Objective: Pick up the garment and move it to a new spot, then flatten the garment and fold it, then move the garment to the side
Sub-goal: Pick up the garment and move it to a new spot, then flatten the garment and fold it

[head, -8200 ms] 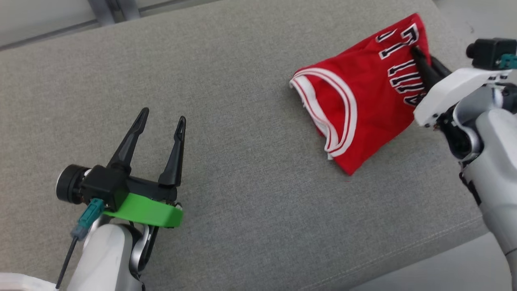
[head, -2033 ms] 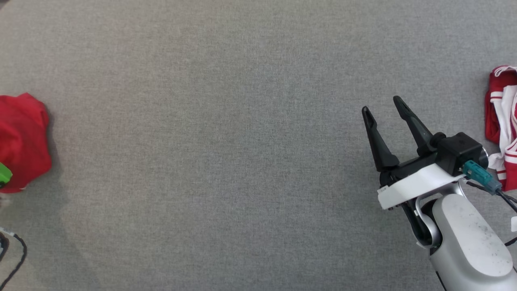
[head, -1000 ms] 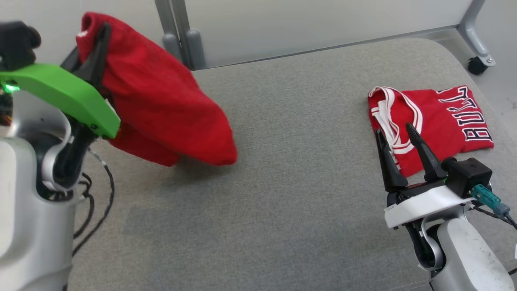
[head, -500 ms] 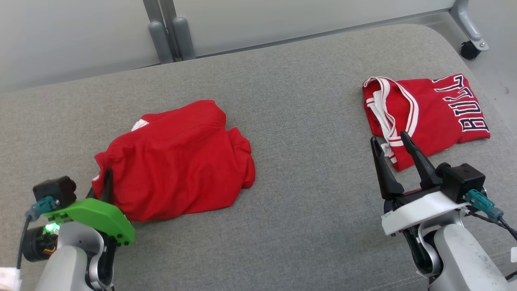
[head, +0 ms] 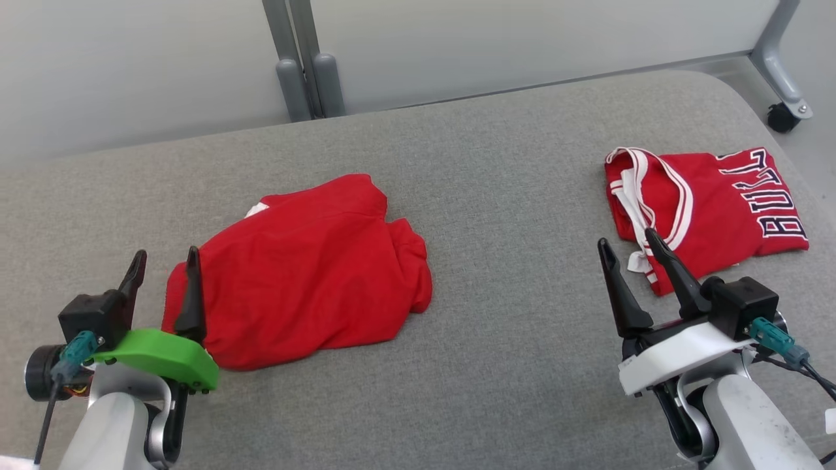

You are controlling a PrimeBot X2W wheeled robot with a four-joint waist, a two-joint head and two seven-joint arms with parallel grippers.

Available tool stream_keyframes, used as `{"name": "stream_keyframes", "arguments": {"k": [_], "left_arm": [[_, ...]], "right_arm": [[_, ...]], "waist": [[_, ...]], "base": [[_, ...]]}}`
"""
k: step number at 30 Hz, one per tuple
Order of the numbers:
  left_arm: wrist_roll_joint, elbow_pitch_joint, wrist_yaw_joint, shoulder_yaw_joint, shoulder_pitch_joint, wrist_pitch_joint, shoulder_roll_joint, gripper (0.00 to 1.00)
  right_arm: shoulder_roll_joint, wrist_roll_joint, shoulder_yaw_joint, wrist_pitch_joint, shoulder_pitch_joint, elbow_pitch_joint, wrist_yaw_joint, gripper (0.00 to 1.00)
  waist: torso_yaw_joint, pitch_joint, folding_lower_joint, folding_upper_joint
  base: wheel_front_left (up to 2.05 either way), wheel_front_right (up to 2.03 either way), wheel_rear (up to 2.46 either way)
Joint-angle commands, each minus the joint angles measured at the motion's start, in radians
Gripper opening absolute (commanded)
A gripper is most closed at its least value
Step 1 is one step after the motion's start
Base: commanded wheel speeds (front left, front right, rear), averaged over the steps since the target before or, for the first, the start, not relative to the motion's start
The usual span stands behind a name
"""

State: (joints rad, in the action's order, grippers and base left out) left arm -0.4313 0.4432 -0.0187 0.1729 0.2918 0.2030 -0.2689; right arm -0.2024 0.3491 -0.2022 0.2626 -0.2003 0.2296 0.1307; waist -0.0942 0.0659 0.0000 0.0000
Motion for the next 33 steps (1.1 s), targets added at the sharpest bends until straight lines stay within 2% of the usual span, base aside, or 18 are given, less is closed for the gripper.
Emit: {"name": "stream_keyframes", "arguments": {"k": [1, 8, 12, 17, 33], "left_arm": [[0.019, -0.039, 0.011, 0.002, -0.032, 0.015, -0.016, 1.0], [0.07, -0.266, 0.041, 0.011, -0.171, 0.049, -0.036, 1.0], [0.09, -0.355, 0.053, 0.008, -0.266, 0.06, -0.019, 1.0], [0.104, -0.384, 0.062, 0.002, -0.323, 0.062, 0.012, 1.0], [0.16, -0.394, 0.029, -0.032, -0.33, 0.062, 0.056, 1.0]], "right_arm": [[-0.002, 0.0, 0.0, 0.003, 0.02, -0.006, 0.0, 1.0], [0.009, -0.003, 0.021, 0.003, 0.062, -0.029, 0.0, 1.0], [0.02, 0.008, 0.039, 0.003, 0.088, -0.034, 0.0, 1.0], [0.026, 0.008, 0.046, 0.003, 0.11, -0.035, 0.0, 1.0], [0.016, -0.005, 0.041, 0.003, 0.095, -0.034, 0.0, 1.0]], "waist": [[0.022, -0.026, 0.0, 0.0], [0.047, -0.063, 0.0, 0.0], [0.055, -0.07, 0.0, 0.0], [0.06, -0.073, 0.0, 0.0], [0.059, -0.069, 0.0, 0.0]], "base": [[0.0, 0.0, 0.0], [0.0, 0.0, 0.0], [0.0, 0.0, 0.0], [0.0, 0.0, 0.0], [0.0, 0.0, 0.0]]}}
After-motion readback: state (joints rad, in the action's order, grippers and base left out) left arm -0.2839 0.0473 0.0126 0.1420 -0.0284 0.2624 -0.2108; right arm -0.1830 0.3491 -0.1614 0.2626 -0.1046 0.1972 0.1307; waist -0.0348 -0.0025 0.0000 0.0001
